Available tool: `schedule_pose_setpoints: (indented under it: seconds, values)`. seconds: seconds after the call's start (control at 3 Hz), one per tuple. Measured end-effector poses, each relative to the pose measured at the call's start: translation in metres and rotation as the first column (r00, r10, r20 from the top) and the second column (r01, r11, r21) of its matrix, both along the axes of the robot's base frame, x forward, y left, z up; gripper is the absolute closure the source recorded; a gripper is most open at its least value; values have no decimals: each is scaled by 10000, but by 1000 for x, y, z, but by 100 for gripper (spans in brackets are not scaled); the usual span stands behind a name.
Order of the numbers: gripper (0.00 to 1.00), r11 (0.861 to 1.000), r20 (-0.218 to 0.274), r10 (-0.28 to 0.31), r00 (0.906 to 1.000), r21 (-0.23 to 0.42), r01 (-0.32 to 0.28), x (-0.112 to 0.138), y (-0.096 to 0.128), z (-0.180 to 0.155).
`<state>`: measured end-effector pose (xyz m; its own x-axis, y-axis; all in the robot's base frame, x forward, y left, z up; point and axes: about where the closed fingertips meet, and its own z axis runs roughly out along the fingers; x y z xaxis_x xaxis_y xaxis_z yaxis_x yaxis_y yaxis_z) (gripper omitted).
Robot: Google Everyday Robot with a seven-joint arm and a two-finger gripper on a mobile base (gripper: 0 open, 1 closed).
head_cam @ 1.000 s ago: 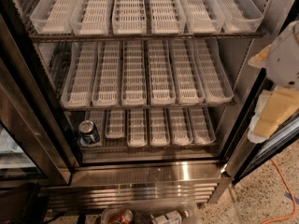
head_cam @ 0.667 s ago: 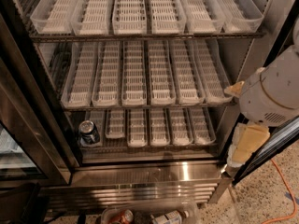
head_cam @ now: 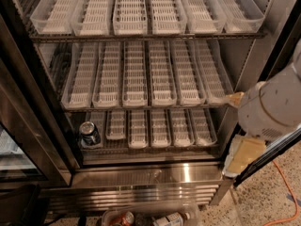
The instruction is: Pick pepsi can from bottom shelf of fridge
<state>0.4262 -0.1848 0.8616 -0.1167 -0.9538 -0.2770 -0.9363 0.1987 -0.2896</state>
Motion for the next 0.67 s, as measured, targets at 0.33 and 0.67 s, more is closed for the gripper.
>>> schedule_pose_setpoints:
  seconds: [0.33, 0.67]
  values:
    - [0, 9960, -64, 220, 9997, 871, -213, -12, 22, -64]
    - [0, 9843, -20, 165, 9999, 1756, -159, -7, 39, -116]
